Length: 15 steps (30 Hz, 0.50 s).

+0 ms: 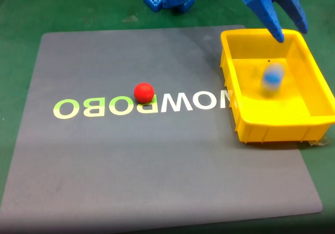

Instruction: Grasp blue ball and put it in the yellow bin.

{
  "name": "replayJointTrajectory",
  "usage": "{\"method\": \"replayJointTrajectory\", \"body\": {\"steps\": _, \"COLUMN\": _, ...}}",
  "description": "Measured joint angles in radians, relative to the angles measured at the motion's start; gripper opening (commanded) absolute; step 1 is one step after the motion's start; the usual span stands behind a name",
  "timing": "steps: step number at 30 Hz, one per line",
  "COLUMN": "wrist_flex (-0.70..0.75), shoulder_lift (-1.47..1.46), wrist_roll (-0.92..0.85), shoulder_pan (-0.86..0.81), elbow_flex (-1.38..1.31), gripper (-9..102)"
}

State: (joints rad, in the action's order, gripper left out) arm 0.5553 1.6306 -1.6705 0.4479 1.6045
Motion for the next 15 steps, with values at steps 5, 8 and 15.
{"method": "replayJointTrajectory", "body": {"steps": 5, "wrist_flex": 0.009, "shoulder_lift": 0.0, "wrist_roll": 0.009, "shoulder_pan": -0.003, "elbow_flex": 0.0, "gripper": 34}}
{"method": "replayJointTrajectory", "body": {"steps": 8, "wrist_flex": 0.029, "shoulder_lift": 0.002, "wrist_roll": 0.012, "shoulder_pan": -0.006, "elbow_flex": 0.0, "gripper": 33}}
{"method": "replayJointTrajectory", "body": {"steps": 15, "wrist_flex": 0.098, "shoulder_lift": 0.132, "wrist_roll": 0.029, "shoulder_pan": -0.037, "elbow_flex": 0.044, "gripper": 20}}
